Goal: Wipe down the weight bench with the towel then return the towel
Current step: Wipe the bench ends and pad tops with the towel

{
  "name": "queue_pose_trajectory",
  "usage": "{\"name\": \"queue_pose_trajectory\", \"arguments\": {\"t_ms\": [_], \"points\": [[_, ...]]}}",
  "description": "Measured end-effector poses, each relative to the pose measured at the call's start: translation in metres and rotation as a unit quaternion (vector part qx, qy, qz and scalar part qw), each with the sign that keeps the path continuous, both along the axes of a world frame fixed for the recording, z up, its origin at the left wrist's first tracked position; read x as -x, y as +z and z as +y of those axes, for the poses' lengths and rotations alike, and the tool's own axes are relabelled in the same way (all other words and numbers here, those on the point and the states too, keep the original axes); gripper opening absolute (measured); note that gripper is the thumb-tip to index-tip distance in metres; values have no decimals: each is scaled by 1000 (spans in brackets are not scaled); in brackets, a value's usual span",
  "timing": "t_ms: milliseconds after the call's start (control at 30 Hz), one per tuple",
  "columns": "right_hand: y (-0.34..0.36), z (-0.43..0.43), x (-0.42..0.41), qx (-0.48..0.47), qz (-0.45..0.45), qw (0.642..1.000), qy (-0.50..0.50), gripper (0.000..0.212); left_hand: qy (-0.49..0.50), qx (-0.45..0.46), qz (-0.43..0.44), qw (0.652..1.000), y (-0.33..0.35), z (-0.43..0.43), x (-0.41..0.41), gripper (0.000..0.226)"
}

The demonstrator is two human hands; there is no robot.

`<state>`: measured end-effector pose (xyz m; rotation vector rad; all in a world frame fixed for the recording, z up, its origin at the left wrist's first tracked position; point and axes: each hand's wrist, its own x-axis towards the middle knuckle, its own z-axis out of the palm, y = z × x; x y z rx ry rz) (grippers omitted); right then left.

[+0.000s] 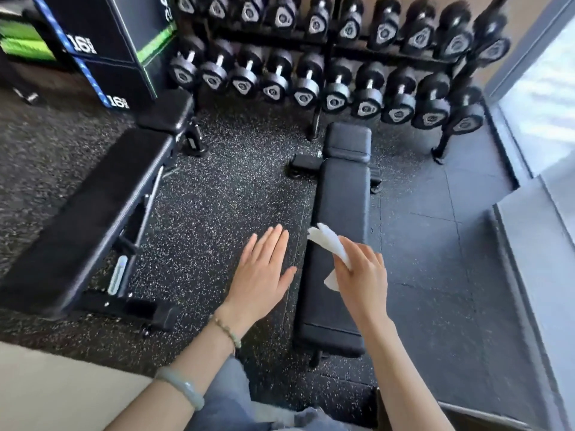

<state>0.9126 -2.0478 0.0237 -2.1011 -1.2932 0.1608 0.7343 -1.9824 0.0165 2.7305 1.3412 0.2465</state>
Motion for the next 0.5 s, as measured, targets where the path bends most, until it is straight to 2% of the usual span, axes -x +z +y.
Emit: {"name": "queue_pose_trajectory", "arguments": {"t_ms": [233,500], "points": [[4,40,35,-12,4,989,-145,32,-153,5,24,988,7,88,21,65],[1,48,44,37,58,944,-323,19,-327,16,16,945,2,150,-15,62]]}}
